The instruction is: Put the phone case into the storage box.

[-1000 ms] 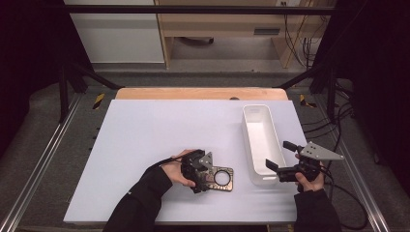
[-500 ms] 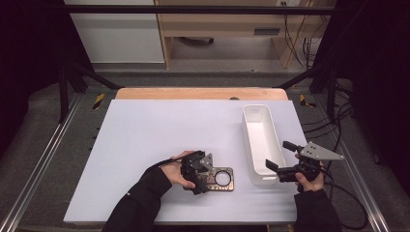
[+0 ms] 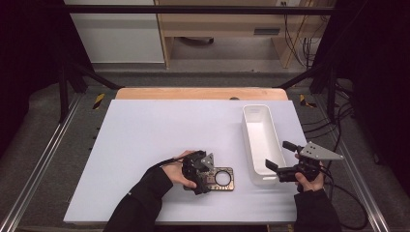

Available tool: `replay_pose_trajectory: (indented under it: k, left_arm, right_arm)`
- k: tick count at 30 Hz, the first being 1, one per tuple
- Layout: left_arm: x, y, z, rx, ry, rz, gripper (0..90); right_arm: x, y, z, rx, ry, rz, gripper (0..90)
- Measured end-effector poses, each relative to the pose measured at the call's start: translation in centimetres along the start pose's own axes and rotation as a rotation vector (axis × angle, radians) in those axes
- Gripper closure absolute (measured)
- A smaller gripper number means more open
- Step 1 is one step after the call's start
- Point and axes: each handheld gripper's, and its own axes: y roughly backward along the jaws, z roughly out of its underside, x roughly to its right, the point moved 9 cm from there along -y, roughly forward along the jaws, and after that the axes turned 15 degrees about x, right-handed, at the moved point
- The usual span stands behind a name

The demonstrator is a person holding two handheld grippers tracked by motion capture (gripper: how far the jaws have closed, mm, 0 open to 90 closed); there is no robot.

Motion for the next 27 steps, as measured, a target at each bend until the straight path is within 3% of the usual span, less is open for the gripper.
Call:
replay_pose_trajectory:
  k: [12, 16, 27]
  left_arm:
    - [-0.1, 0.1, -0.1, -0.003, 0.001, -0.004, 11.7]
    - [-0.2, 0.3, -0.3, 0.017, 0.021, -0.005, 11.8]
    - [0.2, 2.2, -1.5, 0.075, 0.019, -0.031, 11.7]
  right_arm:
    - [-0.1, 0.1, -0.1, 0.004, -0.003, -0.009, 0.2]
    - [-0.1, 0.1, -0.1, 0.007, -0.003, -0.014, 0.2]
    - [-0.3, 0.1, -0.3, 0.012, -0.003, -0.027, 0.2]
